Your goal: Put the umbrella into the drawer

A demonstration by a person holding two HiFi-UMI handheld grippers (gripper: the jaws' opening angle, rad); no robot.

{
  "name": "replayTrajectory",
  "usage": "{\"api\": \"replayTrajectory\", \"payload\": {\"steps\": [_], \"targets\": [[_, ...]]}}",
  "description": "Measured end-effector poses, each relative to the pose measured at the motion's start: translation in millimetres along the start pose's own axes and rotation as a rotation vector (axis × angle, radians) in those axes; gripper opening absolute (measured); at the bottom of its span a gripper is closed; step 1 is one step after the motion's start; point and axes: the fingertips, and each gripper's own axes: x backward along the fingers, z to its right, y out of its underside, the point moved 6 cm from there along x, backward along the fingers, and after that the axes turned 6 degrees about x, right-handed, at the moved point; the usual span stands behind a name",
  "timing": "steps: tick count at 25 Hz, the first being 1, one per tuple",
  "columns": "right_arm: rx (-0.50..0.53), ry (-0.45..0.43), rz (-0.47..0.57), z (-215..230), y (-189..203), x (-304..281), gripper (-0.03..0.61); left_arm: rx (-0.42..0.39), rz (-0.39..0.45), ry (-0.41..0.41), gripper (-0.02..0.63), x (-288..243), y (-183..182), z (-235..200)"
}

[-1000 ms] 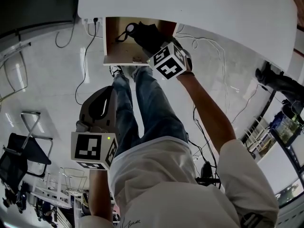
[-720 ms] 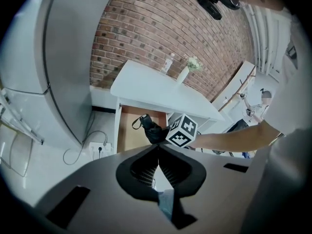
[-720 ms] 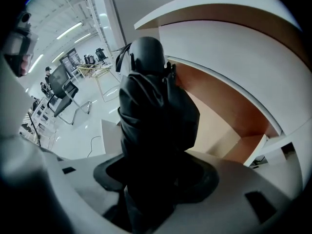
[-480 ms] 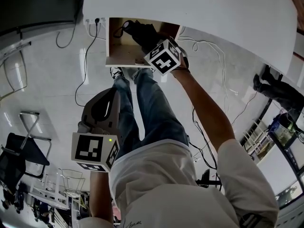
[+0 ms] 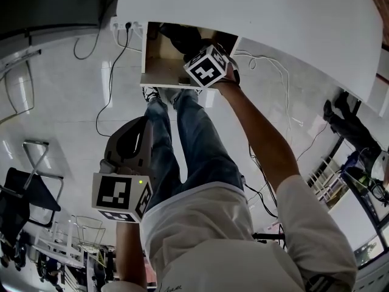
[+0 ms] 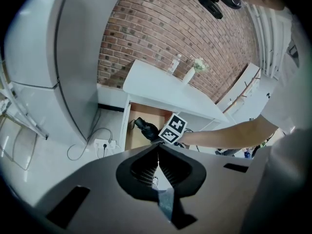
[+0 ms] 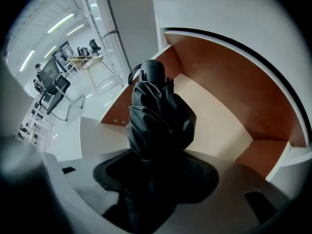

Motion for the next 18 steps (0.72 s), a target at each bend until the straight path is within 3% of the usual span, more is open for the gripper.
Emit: {"api": "replayTrajectory", "payload": {"steps": [14, 18], "targets": [[0.011, 0.016, -0.061, 7.0, -5.3, -30.1, 0.259, 0.034, 0.011, -0.01, 0.02, 10.5, 5.1, -18.3], [0.008, 0.028, -0.069, 6.6, -4.8, -35.1, 0.259, 0.048, 0.031, 0.021, 0.02, 14.0, 5.0, -21.5]]}}
